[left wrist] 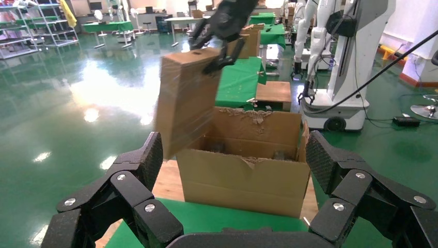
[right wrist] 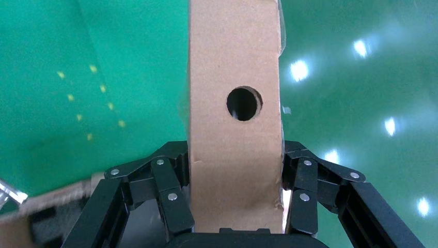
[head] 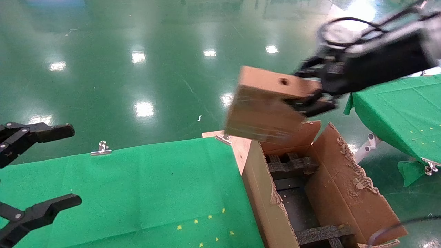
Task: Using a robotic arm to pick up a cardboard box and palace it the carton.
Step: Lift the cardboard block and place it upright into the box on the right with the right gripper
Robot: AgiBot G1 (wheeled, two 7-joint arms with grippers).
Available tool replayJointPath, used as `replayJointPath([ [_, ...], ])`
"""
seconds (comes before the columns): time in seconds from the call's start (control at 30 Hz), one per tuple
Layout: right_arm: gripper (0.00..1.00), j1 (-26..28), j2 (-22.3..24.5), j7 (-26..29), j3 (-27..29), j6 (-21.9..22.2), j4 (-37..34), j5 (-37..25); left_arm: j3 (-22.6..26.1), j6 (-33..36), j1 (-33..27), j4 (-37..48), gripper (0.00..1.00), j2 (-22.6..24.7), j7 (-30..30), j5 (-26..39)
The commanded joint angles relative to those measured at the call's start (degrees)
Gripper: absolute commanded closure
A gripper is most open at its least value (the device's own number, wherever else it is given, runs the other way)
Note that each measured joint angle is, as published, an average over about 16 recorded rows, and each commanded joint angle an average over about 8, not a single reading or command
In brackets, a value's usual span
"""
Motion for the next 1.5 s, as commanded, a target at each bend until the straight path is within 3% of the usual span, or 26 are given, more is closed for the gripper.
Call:
replayJointPath([
  [0.03,1.0,1.53,2.83,0.46,-1.7,-0.1,0.15,0.23,0.0,0.0,0.0,0.0,0.0,0.0,0.0,0.0],
  [0.37,1.0,4.48,16.79,5.25,-9.43,0.46,6.03,-0.7,0.0,0.0,0.0,0.0,0.0,0.0,0.0,0.0],
  [0.6,1.0,3.06,22.43,8.74,-12.19,1.39,9.56,1.4,0.0,-0.01,0.0,0.0,0.0,0.0,0.0,0.0],
  [1.2,1.0,2.05,22.81,10.09,-13.01,2.06,10.14,1.88,0.0,-0.02,0.01,0.01,0.0,-0.01,0.01,-0.01],
  [1.33,1.0,0.71,22.85,13.78,-13.75,4.32,9.8,2.14,-0.01,-0.03,0.01,0.01,0.0,-0.01,0.01,-0.01],
  [1.5,1.0,-2.14,24.73,22.43,-15.27,10.63,13.43,1.4,0.0,-0.03,0.01,0.01,0.0,-0.01,0.01,-0.01],
])
